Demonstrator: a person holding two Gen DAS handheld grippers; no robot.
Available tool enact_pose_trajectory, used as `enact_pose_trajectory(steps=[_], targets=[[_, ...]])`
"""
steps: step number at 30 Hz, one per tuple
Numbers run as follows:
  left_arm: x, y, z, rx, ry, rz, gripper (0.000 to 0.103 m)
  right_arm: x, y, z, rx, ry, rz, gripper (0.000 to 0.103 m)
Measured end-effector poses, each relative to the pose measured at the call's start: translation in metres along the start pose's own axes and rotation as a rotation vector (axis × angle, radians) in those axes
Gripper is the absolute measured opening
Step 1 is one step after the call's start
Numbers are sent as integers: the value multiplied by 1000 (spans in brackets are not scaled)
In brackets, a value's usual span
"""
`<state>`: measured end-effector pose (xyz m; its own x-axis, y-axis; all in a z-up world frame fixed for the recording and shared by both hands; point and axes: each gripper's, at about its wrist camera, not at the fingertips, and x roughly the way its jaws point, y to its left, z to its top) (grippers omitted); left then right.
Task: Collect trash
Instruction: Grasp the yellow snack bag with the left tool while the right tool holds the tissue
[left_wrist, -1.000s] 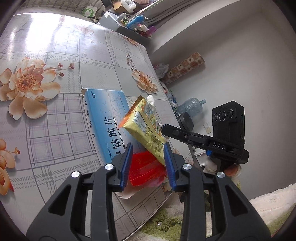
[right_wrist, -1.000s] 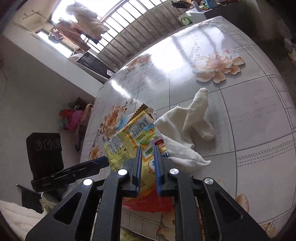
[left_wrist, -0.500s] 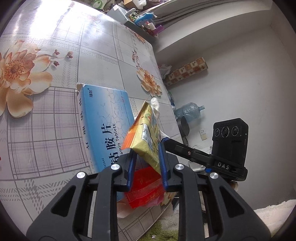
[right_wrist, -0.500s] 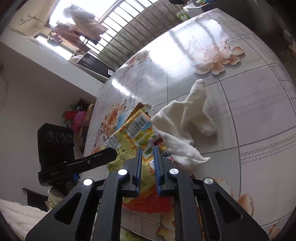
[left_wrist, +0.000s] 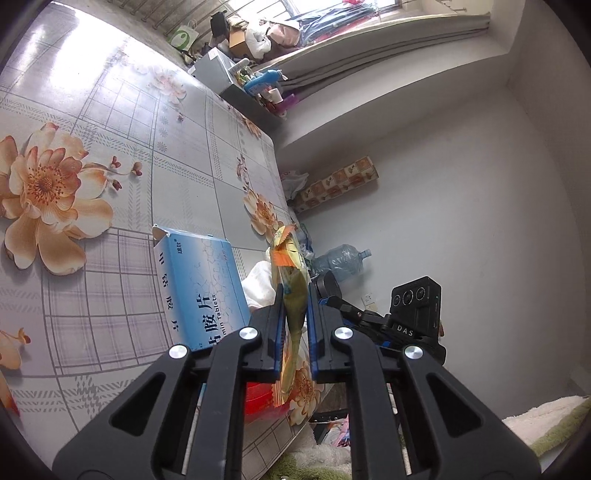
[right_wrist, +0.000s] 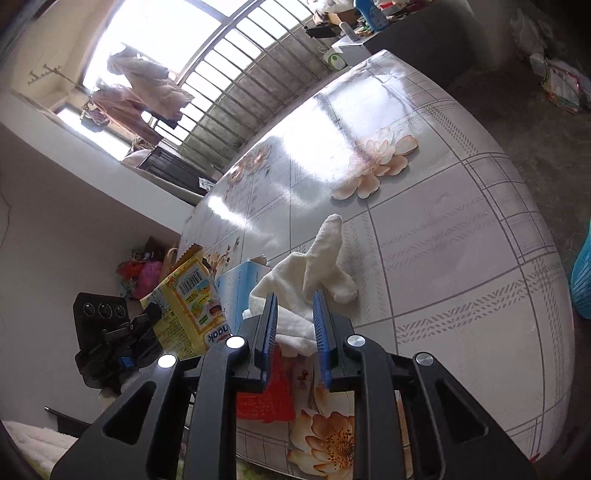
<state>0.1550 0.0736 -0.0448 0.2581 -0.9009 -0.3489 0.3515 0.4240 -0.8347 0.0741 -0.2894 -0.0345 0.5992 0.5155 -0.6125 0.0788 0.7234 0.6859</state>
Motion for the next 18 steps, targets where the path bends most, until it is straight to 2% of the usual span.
enact_pose_trajectory(steps=[1, 6, 11, 15, 18], targets=[[-2, 1, 1, 2, -8, 18, 8, 1, -2, -2, 6, 7, -5, 34], [-8, 6, 1, 0, -26, 78, 8, 12, -15, -12, 96, 60, 11, 37], [-11, 11, 0, 0, -27, 87, 8, 24, -38, -22, 236, 108, 81, 37], [-13, 10, -1, 6, -26, 87, 8, 29, -42, -26, 275, 111, 94, 37], [-12, 10, -1, 7, -27, 87, 8, 28, -43, -27, 278, 102, 98, 25]])
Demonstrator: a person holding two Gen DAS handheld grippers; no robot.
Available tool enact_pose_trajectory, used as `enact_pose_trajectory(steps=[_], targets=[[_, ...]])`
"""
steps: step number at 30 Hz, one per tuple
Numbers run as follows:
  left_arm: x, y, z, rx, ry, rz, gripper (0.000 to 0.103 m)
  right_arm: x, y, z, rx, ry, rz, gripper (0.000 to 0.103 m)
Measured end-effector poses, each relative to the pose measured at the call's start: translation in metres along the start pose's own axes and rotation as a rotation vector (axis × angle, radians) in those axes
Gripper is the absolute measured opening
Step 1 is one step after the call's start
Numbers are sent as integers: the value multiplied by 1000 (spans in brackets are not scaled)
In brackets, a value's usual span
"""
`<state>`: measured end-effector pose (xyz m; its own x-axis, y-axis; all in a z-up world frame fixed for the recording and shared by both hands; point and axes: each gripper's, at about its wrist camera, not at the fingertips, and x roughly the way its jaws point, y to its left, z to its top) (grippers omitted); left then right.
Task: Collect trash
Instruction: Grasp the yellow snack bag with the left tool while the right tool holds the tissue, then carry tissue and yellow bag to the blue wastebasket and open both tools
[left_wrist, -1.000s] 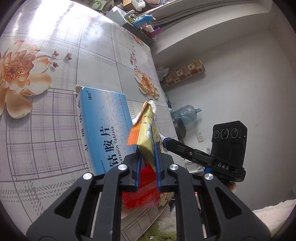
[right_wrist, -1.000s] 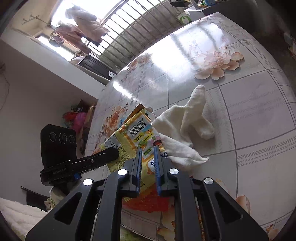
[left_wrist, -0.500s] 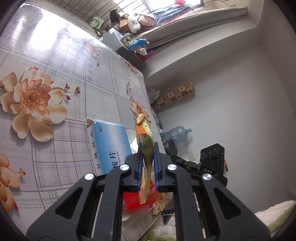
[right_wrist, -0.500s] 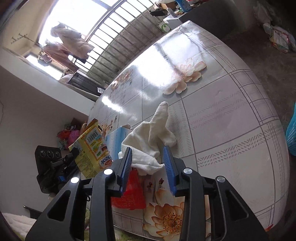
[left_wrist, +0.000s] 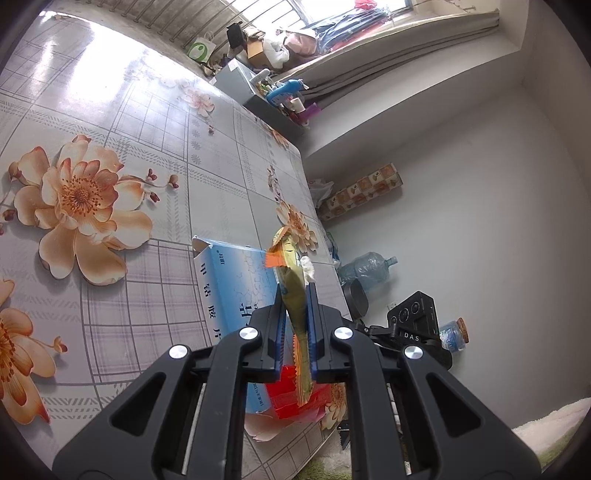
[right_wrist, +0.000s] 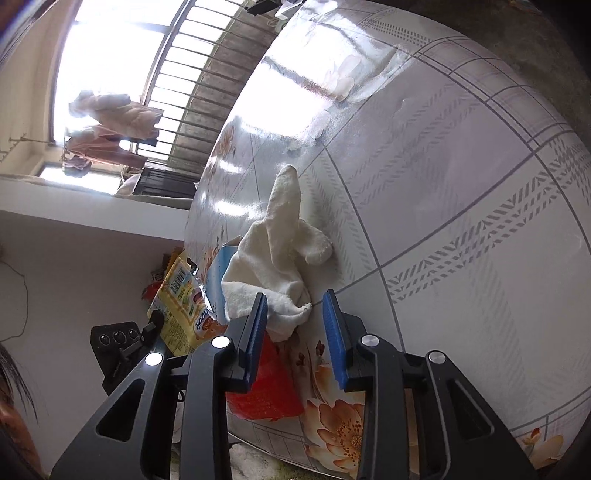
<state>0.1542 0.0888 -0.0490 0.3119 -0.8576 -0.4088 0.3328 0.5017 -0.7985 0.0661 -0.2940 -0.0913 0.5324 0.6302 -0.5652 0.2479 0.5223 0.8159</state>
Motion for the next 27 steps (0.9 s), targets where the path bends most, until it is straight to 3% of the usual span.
enact_pose_trajectory(steps=[2, 5, 12, 21, 27], targets=[[0, 0, 0, -1, 0, -1, 8, -1, 3, 2, -3, -2, 9, 13], [-1, -4, 0, 3, -5, -6, 8, -6, 13, 2, -29, -25, 17, 7], [-4, -18, 8, 47, -24, -32, 6, -36, 57, 10, -169, -130, 73, 5], [-4, -52, 23, 122, -44, -61, 4, -108, 125, 16, -373, -355, 101, 5], [8, -94, 30, 204, -13, -80, 3, -163, 126, 10, -405, -493, 83, 5]])
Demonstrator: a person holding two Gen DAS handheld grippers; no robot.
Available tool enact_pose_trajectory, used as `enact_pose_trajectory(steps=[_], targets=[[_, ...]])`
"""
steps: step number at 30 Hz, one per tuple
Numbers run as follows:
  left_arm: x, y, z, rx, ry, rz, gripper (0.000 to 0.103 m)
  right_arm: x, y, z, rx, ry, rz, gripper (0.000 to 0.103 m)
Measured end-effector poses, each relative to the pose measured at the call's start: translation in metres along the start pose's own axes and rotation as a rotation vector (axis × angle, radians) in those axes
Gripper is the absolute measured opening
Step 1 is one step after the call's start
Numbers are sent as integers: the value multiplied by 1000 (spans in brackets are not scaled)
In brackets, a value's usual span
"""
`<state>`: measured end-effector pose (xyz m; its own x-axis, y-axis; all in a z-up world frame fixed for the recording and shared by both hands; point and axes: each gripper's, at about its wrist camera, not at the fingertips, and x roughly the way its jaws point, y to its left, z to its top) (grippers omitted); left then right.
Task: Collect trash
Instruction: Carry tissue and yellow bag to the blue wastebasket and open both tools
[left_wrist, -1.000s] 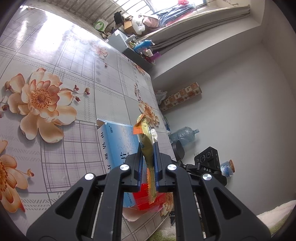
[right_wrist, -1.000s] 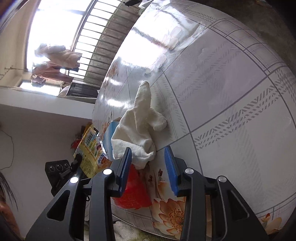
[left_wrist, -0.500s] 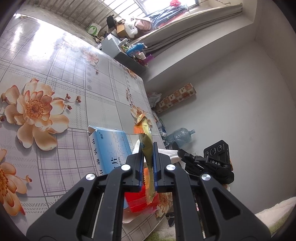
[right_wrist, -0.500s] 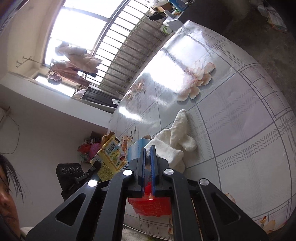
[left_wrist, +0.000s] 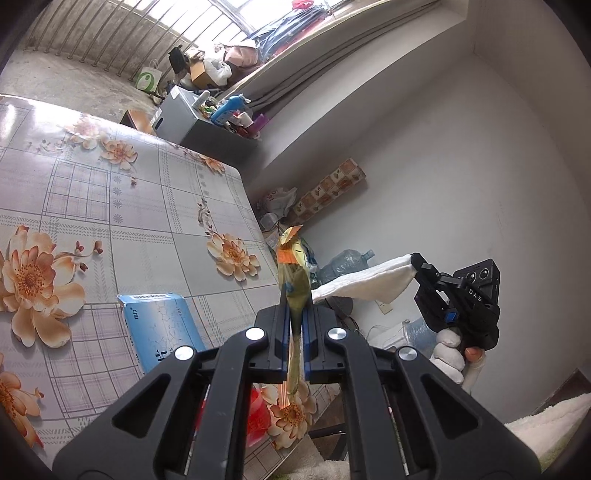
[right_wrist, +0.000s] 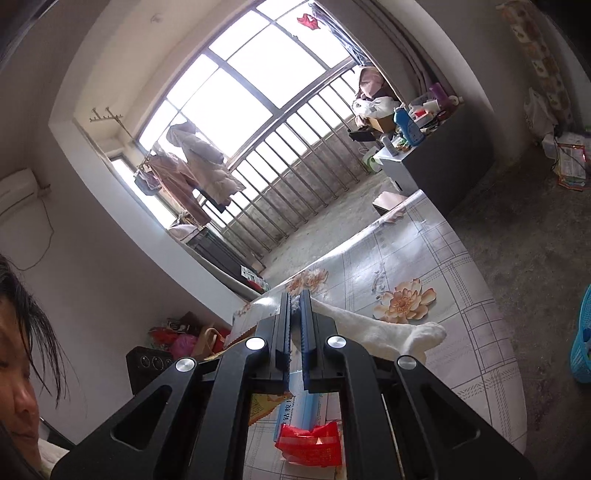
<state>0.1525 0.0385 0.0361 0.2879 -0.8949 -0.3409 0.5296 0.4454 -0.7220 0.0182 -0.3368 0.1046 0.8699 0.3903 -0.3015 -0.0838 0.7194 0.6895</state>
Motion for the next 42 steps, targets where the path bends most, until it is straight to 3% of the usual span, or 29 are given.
enact_pose_trajectory(steps=[9, 21, 30, 38, 39, 41, 42], targets=[[67, -83, 20, 184, 143, -40, 3, -89, -31, 16, 30, -179, -163, 5], [259, -176, -2, 336, 465, -76, 4, -177, -116, 35, 88, -336, -446, 5], [426, -206, -64, 426, 677, -38, 4, -178, -237, 72, 163, -300, -629, 5], [571, -189, -140, 452, 839, 35, 4, -140, -362, 89, 231, -210, -762, 5], [588, -183, -153, 456, 866, 58, 7, -133, -379, 87, 243, -192, -773, 5], [617, -168, -177, 455, 921, 120, 22, -117, -416, 79, 282, -142, -809, 10], [629, -162, -187, 450, 949, 143, 43, -108, -436, 72, 307, -99, -826, 14]])
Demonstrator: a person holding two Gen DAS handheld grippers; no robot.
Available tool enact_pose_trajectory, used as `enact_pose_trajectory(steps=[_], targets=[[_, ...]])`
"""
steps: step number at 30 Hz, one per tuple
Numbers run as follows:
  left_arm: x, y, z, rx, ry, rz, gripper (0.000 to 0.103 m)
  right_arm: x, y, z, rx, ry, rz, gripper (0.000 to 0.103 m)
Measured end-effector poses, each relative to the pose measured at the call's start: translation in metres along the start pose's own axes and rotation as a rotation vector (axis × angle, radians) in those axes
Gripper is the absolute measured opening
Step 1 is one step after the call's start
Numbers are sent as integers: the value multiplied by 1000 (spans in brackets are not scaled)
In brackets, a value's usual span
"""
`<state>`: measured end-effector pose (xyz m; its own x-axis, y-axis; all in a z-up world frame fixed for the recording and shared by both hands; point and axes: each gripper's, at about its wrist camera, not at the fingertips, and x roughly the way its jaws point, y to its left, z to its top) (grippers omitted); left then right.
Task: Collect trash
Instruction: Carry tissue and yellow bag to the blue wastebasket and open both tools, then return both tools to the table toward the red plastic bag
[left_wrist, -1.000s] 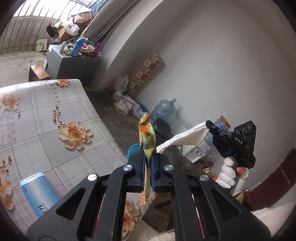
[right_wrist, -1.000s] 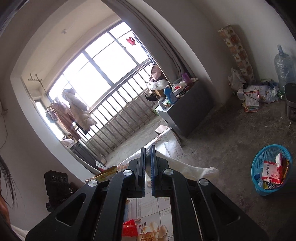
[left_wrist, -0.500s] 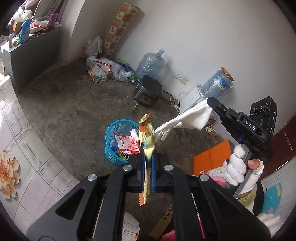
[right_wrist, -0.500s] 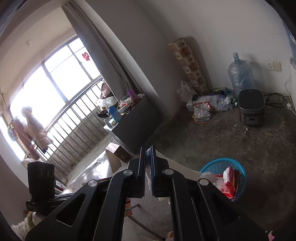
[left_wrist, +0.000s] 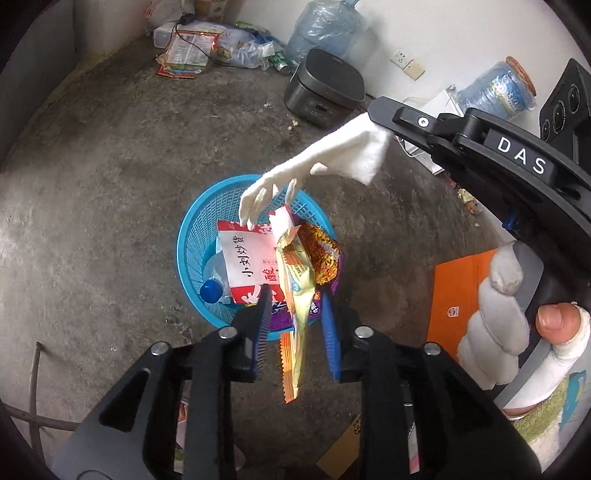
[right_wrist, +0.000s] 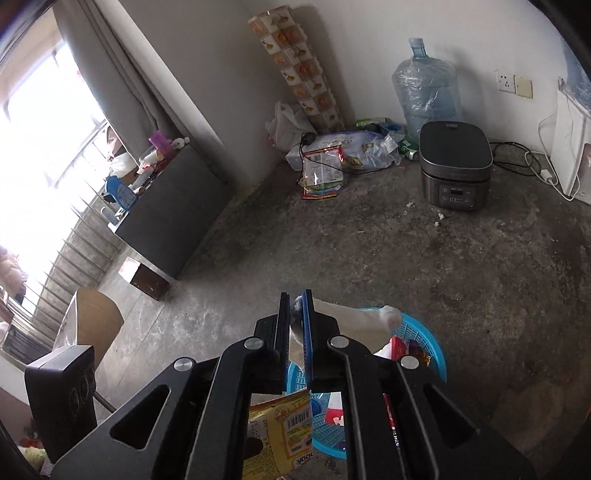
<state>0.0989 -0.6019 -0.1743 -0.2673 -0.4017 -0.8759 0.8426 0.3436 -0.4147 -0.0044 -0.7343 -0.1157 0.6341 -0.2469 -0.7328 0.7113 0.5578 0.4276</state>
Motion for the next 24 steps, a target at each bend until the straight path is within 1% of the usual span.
enact_pose_trajectory(steps=[1, 2, 3, 4, 7, 10, 14, 16, 17, 18, 20, 21, 22, 23, 24], targets=[[12, 4, 0, -13, 19, 13, 49, 19, -10, -6, 19, 54, -37, 23], [19, 6, 0, -22, 30, 28, 49, 34, -18, -12, 44, 97, -65, 23], [23, 9, 0, -31, 35, 40, 49, 42, -26, -17, 70, 118, -74, 23], [22, 11, 0, -44, 28, 40, 50, 46, -32, -22, 91, 120, -66, 23], [6, 17, 5, -50, -18, 26, 55, 36, -36, -32, 117, 91, -26, 23], [-18, 17, 10, -33, -70, 38, 56, 18, -32, -35, 106, 54, -13, 24], [-69, 12, 8, -12, -150, 32, 57, -24, -14, -37, 72, -23, 5, 24], [-102, 9, 2, 10, -201, 29, 61, -51, 2, -36, 36, -73, 16, 26], [-120, 8, -3, 23, -229, 25, 62, -65, 10, -37, 18, -104, 21, 32], [-140, 7, -8, 35, -260, 23, 64, -81, 20, -38, -1, -137, 27, 35], [-182, 6, -23, 57, -331, 18, 71, -114, 41, -44, -34, -206, 40, 46], [-203, 5, -32, 67, -370, 15, 77, -129, 51, -49, -52, -239, 45, 49], [-225, 5, -43, 76, -411, 13, 81, -144, 62, -55, -67, -271, 42, 56], [-247, 4, -54, 85, -449, 16, 84, -160, 73, -61, -84, -307, 42, 64], [-267, 5, -66, 94, -484, 21, 85, -176, 84, -68, -103, -343, 45, 69]])
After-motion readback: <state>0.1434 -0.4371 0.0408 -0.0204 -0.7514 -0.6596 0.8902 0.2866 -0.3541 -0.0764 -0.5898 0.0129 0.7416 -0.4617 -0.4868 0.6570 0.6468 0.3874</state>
